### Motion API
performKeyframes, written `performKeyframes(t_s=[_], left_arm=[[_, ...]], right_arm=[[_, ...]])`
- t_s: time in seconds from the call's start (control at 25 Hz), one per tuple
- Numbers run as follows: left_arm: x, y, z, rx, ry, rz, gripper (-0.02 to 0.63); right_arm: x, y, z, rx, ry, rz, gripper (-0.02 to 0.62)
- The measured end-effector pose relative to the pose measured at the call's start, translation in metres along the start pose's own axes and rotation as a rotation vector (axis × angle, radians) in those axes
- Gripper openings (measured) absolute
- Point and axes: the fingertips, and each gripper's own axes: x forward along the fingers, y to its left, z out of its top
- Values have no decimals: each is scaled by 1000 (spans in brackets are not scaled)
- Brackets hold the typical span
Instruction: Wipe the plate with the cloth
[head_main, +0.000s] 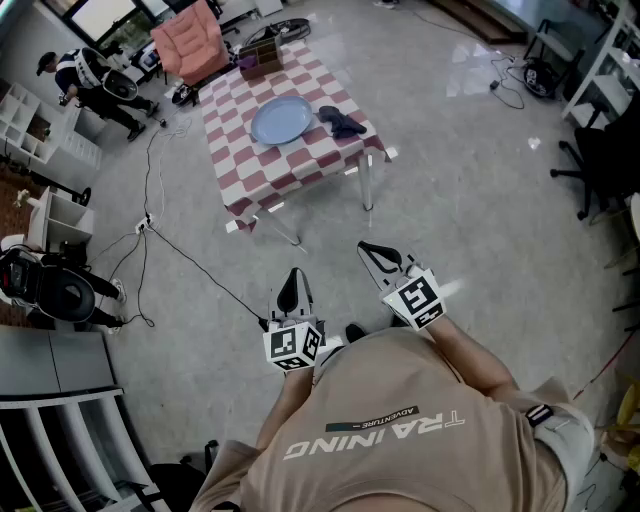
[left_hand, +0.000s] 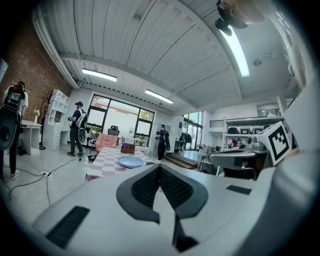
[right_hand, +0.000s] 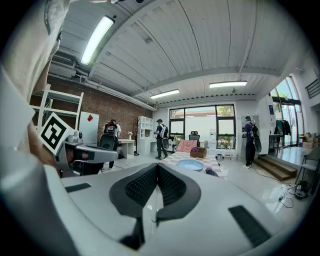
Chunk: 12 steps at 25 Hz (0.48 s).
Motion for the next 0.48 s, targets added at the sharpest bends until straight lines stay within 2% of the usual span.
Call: performKeyframes(t_s=[0.32, 0.48], left_arm=[[17, 18, 8, 29, 6, -25, 15], [23, 24, 11, 17, 7, -34, 15]], right_arm=[[22, -6, 7, -6, -15, -25, 18], [29, -10, 19, -7, -45, -48, 18]])
